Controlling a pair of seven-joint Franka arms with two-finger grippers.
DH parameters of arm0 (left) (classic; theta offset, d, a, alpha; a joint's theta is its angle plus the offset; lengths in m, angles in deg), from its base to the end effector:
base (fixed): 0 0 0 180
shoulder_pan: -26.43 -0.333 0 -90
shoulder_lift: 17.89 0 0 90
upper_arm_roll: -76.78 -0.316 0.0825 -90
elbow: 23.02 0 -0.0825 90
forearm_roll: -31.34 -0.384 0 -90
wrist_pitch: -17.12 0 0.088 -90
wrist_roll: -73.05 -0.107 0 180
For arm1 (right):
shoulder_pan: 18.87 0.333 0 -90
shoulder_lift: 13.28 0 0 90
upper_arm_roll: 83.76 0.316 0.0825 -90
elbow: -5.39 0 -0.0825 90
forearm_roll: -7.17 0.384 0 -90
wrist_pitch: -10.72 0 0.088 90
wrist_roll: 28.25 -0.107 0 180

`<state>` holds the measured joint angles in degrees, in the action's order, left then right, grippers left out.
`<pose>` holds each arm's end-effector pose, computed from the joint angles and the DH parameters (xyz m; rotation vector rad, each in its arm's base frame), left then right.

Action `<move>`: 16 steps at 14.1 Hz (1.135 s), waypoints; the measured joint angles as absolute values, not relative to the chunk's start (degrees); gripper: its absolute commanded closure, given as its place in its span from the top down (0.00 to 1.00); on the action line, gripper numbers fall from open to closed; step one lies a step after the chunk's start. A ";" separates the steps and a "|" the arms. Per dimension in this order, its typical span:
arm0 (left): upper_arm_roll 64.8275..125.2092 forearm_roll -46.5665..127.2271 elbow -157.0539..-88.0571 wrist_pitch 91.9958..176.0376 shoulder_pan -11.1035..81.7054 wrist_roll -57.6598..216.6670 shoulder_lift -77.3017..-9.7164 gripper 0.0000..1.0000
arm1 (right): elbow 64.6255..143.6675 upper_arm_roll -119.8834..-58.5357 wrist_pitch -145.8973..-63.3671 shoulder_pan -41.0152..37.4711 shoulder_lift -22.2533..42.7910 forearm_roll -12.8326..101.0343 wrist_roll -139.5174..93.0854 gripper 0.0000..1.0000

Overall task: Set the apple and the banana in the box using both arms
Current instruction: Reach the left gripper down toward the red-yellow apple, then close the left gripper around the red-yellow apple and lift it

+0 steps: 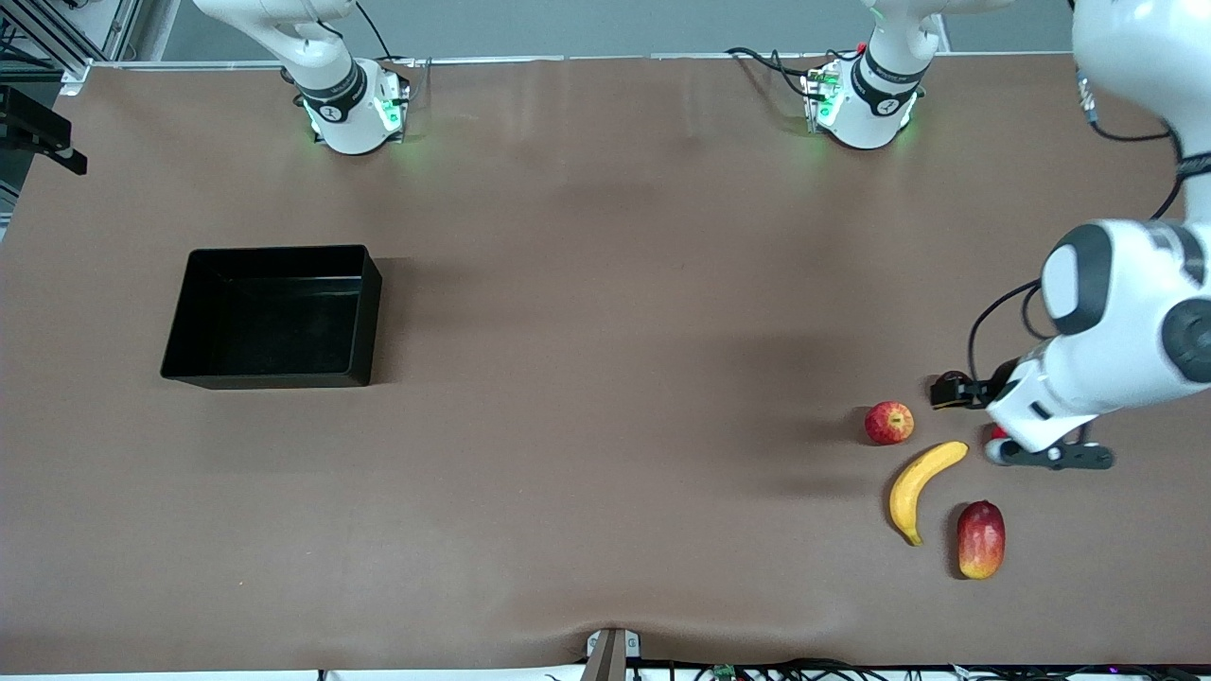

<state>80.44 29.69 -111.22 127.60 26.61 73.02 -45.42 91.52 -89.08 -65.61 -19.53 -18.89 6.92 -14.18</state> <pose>0.6778 -0.0375 0.3686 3.1360 -0.1145 -0.1423 0.4934 -0.0552 0.6868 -3.1143 -0.2201 0.1118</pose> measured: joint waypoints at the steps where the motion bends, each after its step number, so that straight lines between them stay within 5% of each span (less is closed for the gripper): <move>1: 80.51 29.69 -111.55 129.08 26.61 73.24 -46.68 1.00 | 91.52 -89.10 -65.61 -19.53 -18.89 6.92 -14.18 1.00; 14: 81.06 30.17 -119.76 146.05 28.23 83.32 -54.02 1.00 | 91.55 -89.25 -65.61 -19.53 -18.63 6.92 -14.19 1.00; 16: 81.00 30.18 -120.66 147.41 28.07 83.34 -55.10 0.43 | 91.55 -89.25 -65.61 -19.53 -18.63 6.92 -14.18 1.00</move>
